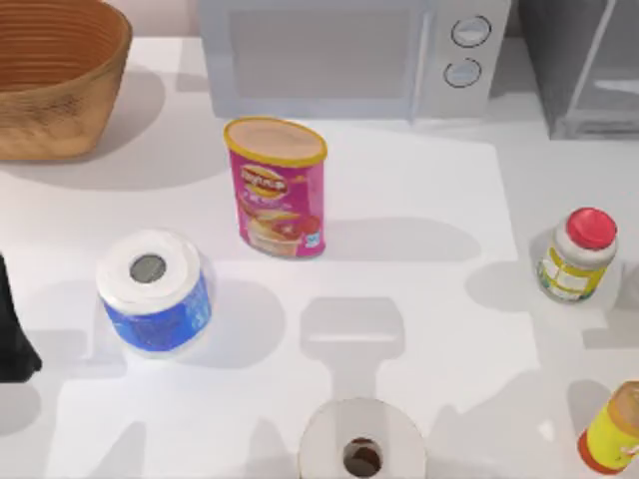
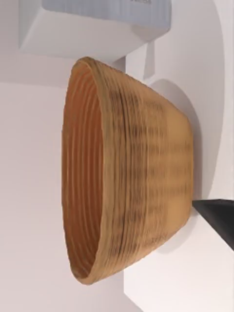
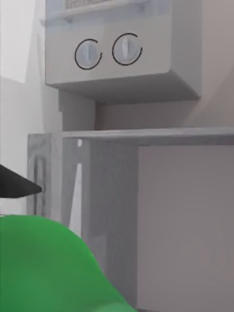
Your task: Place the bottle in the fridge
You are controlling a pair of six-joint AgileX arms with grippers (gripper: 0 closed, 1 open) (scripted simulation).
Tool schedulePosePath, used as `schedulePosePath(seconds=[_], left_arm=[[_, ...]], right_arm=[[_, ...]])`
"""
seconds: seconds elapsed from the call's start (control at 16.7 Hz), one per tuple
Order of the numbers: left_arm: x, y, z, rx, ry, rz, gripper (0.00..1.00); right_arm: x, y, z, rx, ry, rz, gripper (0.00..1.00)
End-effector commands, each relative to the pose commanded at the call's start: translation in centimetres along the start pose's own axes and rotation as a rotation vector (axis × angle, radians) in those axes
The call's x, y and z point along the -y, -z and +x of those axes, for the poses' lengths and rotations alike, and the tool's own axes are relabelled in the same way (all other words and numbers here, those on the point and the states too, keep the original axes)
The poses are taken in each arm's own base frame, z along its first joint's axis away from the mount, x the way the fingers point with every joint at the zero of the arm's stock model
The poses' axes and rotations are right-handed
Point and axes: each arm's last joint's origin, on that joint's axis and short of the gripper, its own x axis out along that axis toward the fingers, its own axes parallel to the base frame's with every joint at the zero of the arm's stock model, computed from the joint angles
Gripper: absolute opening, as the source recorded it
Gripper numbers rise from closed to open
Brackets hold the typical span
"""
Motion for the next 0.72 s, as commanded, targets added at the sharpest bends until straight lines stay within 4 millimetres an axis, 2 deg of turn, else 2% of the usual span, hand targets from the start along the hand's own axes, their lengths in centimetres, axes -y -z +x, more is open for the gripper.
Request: schedulePosePath(seconds=[0.36,0.72], left_arm=[[0.0,0.0,0.0,0.000,0.000,0.000,1.00],[0.0,0.0,0.0,0.000,0.000,0.000,1.00]], right_arm=[[0.7,-3.5,3.5,0.015,0.001,-0.002,0.01],[1.7,-5.6,8.3,0.028,0.002,-0.012,0.01]])
